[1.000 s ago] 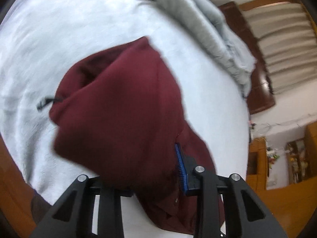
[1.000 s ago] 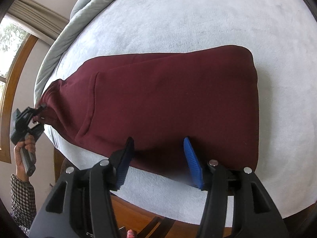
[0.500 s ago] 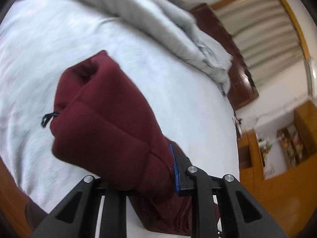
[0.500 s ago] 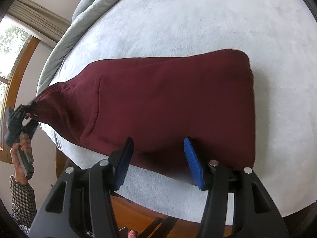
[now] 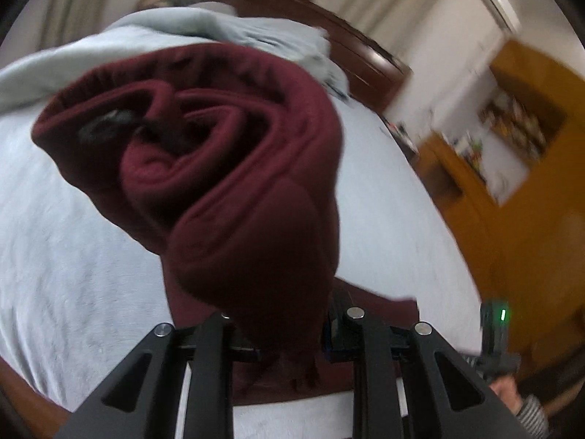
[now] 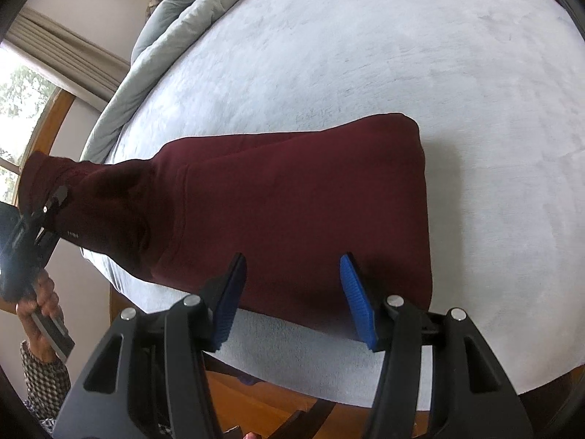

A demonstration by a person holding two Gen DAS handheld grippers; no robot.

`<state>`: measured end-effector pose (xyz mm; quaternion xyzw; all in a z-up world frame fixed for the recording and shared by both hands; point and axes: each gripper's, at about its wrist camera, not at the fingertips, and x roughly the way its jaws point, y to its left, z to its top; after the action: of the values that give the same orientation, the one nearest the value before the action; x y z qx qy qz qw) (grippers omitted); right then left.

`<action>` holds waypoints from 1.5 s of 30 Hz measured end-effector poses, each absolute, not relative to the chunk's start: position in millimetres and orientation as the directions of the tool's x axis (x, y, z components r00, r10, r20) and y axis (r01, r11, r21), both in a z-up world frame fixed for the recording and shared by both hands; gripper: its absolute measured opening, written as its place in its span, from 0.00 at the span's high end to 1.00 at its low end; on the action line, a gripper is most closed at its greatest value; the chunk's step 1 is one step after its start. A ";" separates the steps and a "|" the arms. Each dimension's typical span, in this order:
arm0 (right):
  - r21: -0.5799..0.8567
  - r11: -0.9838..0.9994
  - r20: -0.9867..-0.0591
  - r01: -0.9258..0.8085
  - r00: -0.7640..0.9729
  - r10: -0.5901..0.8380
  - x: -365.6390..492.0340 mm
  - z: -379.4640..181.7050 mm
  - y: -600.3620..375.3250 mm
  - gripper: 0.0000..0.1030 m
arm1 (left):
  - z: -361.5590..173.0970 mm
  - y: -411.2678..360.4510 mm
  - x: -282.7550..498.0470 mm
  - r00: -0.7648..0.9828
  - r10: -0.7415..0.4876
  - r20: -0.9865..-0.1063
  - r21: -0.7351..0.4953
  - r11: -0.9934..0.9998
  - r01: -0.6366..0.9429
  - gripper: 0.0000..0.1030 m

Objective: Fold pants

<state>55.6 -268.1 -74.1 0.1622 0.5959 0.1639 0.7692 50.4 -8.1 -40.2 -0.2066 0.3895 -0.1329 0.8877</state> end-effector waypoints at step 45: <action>0.565 0.821 -0.801 -0.081 0.183 0.569 86.7 -46.1 -227.5 0.20 | -98.5 5.5 38.7 0.413 -0.260 -0.873 -0.361 0.914 -0.187 0.06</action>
<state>86.7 -227.5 -46.1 0.2035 0.6003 0.2191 0.7418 38.7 5.5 -98.5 -0.2066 0.5413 -0.0226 0.8148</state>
